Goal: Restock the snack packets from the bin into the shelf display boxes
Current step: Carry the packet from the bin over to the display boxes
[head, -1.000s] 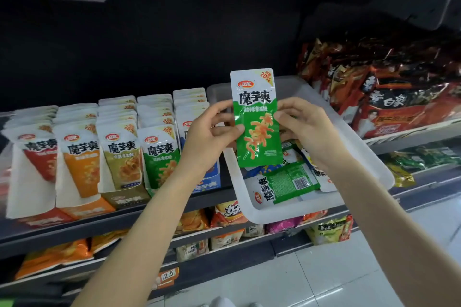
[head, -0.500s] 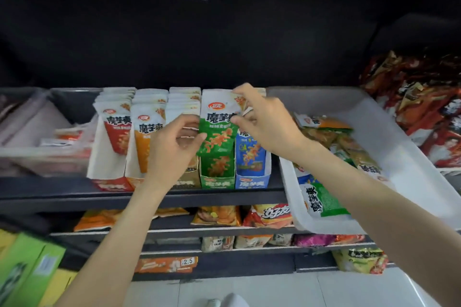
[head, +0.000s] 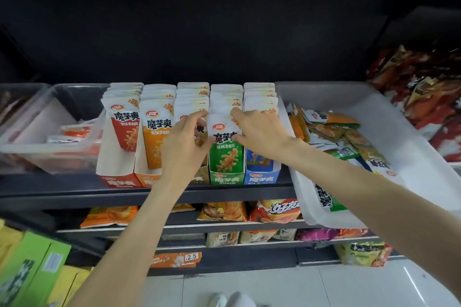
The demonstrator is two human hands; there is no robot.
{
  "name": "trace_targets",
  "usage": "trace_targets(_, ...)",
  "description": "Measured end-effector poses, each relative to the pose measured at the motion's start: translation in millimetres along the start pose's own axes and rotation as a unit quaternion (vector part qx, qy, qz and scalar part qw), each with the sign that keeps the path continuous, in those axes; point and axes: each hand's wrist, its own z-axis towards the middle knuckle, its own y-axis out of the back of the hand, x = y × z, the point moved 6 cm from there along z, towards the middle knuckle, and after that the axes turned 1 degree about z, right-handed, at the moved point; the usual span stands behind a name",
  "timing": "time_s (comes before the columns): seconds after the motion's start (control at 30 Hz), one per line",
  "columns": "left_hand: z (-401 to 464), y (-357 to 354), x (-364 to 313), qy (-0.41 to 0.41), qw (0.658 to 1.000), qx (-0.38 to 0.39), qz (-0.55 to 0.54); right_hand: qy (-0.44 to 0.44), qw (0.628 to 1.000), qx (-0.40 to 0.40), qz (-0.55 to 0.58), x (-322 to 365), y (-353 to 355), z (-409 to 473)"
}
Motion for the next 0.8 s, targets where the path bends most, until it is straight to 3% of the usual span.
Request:
trace_targets(0.13,1.3,1.4,-9.4,-0.011,0.998,-0.018,0.064,0.003,0.999,-0.013,0.037,-3.5,7.1,-4.9)
trace_targets(0.23,3.7,7.4,-34.9,-0.070,0.997,-0.035,0.013,0.013,0.989,-0.098,0.110,-25.6,39.3,-30.1)
trace_targets(0.37,1.6,-9.4,-85.6,-0.174,0.973,0.091,-0.120,-0.012,0.981,-0.147,0.129,-92.0,62.7,-91.1)
trace_targets(0.4,0.4,-15.9,-98.7,-0.202,0.963,0.123,-0.127,-0.022,0.985,-0.116,0.122,-107.7,61.5,-105.7)
trace_targets(0.47,-1.5,-30.2,-123.3,-0.262,0.944,0.168,-0.114,-0.045,0.995,0.019,0.088,-133.3,45.1,-131.0)
trace_targets(0.53,-1.9,-44.6,-145.0,-0.302,0.928,0.199,-0.090,-0.048,0.983,0.169,0.045,-150.1,16.6,-153.4)
trace_targets(0.6,-0.1,-58.9,-166.8,-0.320,0.917,0.229,-0.064,-0.031,0.968,0.249,-0.005,-159.6,-9.5,-168.1)
trace_targets(0.7,2.5,-79.3,-201.2,-0.379,0.895,0.236,-0.024,-0.041,0.954,0.289,-0.064,-170.0,-33.3,-172.5)
trace_targets(0.8,5.5,-110.1,-219.3,-0.398,0.868,0.296,0.028,-0.062,0.970,0.235,-0.006,-176.5,-27.7,-163.9)
